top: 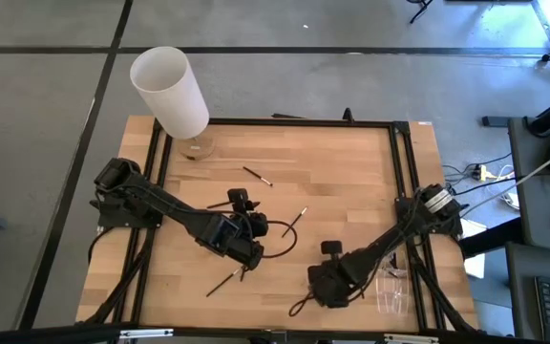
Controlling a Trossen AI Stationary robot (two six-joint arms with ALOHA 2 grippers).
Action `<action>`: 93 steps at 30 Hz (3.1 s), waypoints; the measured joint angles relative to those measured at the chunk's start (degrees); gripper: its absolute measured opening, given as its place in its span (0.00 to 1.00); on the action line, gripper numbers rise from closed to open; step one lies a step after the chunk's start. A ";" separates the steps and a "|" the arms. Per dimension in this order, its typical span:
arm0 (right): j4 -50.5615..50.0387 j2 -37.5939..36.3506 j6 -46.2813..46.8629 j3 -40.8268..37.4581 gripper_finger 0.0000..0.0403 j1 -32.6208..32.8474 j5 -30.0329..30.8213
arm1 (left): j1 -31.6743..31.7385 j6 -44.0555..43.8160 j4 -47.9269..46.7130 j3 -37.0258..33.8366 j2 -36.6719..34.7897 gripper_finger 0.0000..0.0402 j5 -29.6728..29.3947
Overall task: Put items in baskets/containers
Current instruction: Put the eyeshadow brush into the transparent organizer
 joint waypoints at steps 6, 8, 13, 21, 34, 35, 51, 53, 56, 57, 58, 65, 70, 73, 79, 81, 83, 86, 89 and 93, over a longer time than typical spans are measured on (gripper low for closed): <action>-5.73 -11.05 8.96 0.48 0.05 4.24 8.99 | -0.04 -0.13 0.01 0.00 0.00 0.39 0.00; -7.65 -14.81 13.40 0.44 0.06 6.63 11.64 | -0.04 -0.44 0.01 0.00 0.00 0.39 0.00; -13.80 -24.29 24.68 0.63 0.06 13.80 19.42 | -0.04 -0.85 0.03 0.00 0.00 0.39 -0.02; -17.81 -31.38 36.96 0.63 0.06 26.84 29.13 | -0.04 -1.01 0.16 0.00 0.00 0.39 -0.02; -18.73 -23.70 51.92 -5.97 0.05 39.62 38.81 | -0.04 -1.46 0.18 0.00 0.00 0.39 -0.02; -18.60 -22.82 52.33 -6.65 0.05 39.90 38.57 | -0.04 -1.46 0.18 0.00 0.00 0.39 -0.02; -24.23 -19.47 58.53 -7.74 0.11 40.69 32.33 | 0.09 -1.60 0.21 0.00 0.00 0.39 -0.03; -26.59 -19.47 61.31 -7.74 0.12 40.69 29.73 | 0.09 -1.60 0.22 0.00 0.00 0.39 -0.04; -28.28 -19.47 63.66 -7.74 0.12 40.69 26.86 | 0.07 -1.60 0.21 0.00 0.00 0.39 -0.04; -28.74 -19.47 64.04 -7.74 0.12 40.69 26.53 | 0.07 -1.60 0.22 0.00 0.00 0.39 -0.04; -28.90 -19.47 64.27 -7.74 0.13 40.69 26.34 | 0.07 -1.59 0.22 0.00 0.00 0.39 -0.04; -30.39 -19.47 64.92 -7.35 0.13 40.39 26.99 | 0.07 -1.57 0.21 0.00 0.00 0.39 -0.04; -31.81 -19.47 60.59 -4.09 0.13 36.84 35.17 | 0.07 -1.78 0.22 0.00 0.00 0.39 -0.04; -31.62 -19.47 54.86 -2.49 0.13 33.09 44.31 | 0.07 -3.18 0.22 0.00 0.00 0.39 0.02; -30.34 -19.49 48.70 -2.39 0.13 19.21 49.03 | 0.59 -7.38 0.68 0.00 0.00 0.39 0.05; -30.28 -19.49 48.56 -2.70 0.13 13.34 47.43 | 1.34 -7.63 1.55 0.00 0.00 0.39 0.09; -30.27 -19.49 47.47 -2.80 0.13 7.74 46.05 | 2.27 -8.44 1.71 0.01 0.17 0.39 0.47; -27.44 -19.49 39.74 -2.82 0.13 0.60 44.85 | 4.32 -7.81 0.21 -0.06 0.87 0.39 5.11; -14.39 -19.58 25.29 -3.77 0.12 -5.24 41.20 | 7.64 -5.01 -0.07 -2.18 0.94 0.39 13.26; 16.24 -19.56 -2.28 -9.23 0.09 -11.01 17.35 | 12.83 -2.89 -0.56 -6.69 1.10 0.39 24.80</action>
